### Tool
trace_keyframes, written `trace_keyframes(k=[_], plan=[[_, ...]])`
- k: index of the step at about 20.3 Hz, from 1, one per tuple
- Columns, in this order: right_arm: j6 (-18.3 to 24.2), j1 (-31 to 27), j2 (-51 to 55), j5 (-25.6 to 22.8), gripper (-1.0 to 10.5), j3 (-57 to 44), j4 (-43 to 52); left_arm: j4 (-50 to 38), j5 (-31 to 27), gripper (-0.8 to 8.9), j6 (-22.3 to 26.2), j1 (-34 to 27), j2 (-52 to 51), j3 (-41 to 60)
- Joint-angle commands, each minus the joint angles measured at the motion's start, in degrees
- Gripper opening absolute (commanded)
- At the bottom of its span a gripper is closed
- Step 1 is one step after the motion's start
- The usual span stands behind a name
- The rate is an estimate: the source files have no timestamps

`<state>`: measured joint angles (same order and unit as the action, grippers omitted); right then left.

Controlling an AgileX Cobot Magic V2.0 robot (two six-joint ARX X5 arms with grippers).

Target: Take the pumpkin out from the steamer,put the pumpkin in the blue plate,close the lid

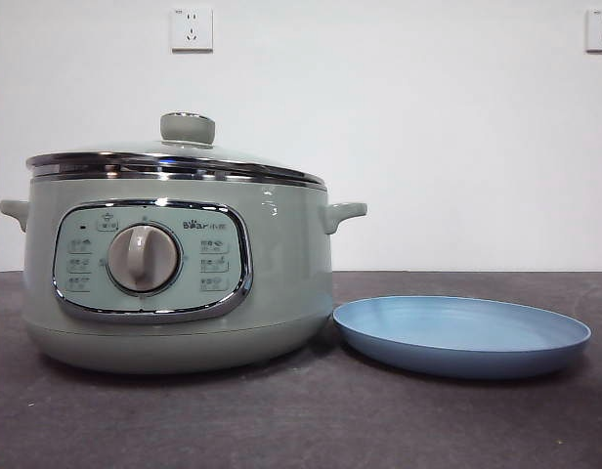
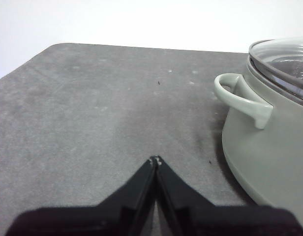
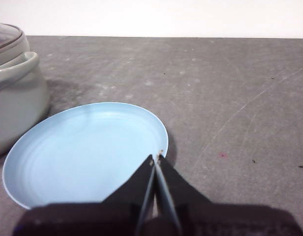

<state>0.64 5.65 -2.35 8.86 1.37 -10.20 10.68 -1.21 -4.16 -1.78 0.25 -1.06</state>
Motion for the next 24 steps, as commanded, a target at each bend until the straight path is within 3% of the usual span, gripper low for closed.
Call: trace_keyframes(k=[1, 3, 8, 10, 17, 24], plan=[[-4.5, 0.0, 0.1, 0.2, -0.2, -0.9, 0.3, 0.0, 0.7, -0.03, -0.8, -0.2, -0.2, 0.8], [-8.8, 0.0, 0.1, 0.2, -0.2, -0.9, 0.4, -0.1, 3.1, -0.03, -2.4, -0.2, -0.2, 0.8], [-20.3, 0.0, 0.1, 0.1, -0.2, -0.9, 0.4, -0.6, 12.3, -0.03, -13.6, -0.2, -0.2, 0.8], [-23.0, 0.0, 0.1, 0.1, -0.2, -0.9, 0.3, -0.7, 13.5, -0.03, -14.3, -0.2, -0.2, 0.8], [-24.4, 0.0, 0.1, 0.2, -0.2, -0.2, -1.1, -0.7, 15.2, -0.06, -14.4, -0.2, -0.2, 0.7], [-25.6, 0.0, -0.3, 0.0, -0.2, 2.8, -4.8, 0.0, 16.6, -0.08, -18.4, -0.2, -0.2, -0.4]])
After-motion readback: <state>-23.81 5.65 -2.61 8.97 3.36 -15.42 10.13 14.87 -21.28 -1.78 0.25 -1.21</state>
